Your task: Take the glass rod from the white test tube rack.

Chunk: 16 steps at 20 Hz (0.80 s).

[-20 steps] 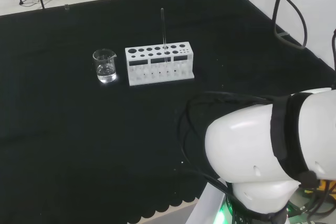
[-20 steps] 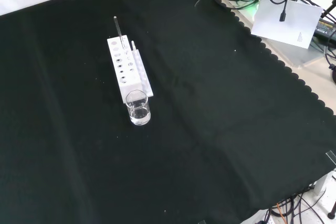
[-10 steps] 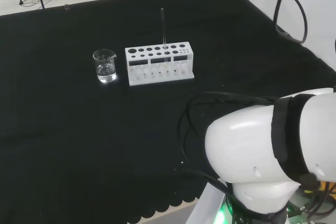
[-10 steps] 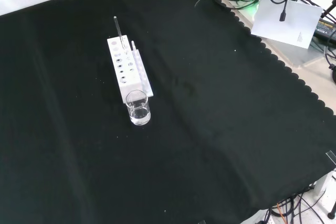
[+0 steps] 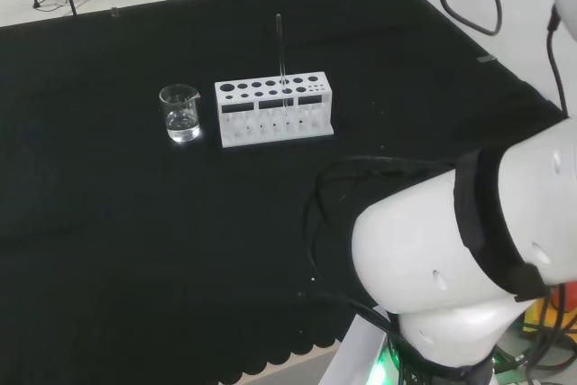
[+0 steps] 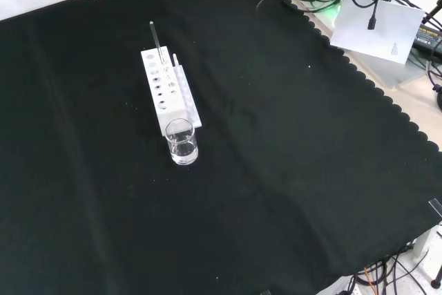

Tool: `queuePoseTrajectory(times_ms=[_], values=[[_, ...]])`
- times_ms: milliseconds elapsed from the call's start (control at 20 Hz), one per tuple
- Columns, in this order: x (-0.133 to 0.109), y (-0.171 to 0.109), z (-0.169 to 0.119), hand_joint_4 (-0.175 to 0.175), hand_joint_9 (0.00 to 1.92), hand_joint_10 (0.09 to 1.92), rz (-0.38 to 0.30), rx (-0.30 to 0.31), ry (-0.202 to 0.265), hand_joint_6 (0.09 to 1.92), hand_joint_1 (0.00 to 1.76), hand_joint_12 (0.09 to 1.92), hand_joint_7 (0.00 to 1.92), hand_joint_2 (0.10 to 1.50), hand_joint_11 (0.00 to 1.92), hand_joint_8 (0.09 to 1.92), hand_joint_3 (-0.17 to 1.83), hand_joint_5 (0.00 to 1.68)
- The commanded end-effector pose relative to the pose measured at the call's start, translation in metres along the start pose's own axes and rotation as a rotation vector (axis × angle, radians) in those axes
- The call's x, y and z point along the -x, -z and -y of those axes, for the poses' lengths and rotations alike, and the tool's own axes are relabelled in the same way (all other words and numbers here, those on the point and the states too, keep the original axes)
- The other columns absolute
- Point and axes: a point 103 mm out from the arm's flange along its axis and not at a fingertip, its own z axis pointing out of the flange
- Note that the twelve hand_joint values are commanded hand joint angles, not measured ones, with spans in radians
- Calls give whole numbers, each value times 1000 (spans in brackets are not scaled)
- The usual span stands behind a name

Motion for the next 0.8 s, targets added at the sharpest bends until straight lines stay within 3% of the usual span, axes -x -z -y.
queuePoseTrajectory(times_ms=[50,650,800], values=[[11,-13,-52,-175,0,677,6,11,15,87,632,1151,0,1218,0,439,-175,31],[16,-75,-114,-175,0,818,4,-94,82,87,644,1272,0,1210,0,519,-175,45],[18,-87,-124,-175,1,859,6,-97,92,87,645,1330,0,1210,0,532,-175,54]])
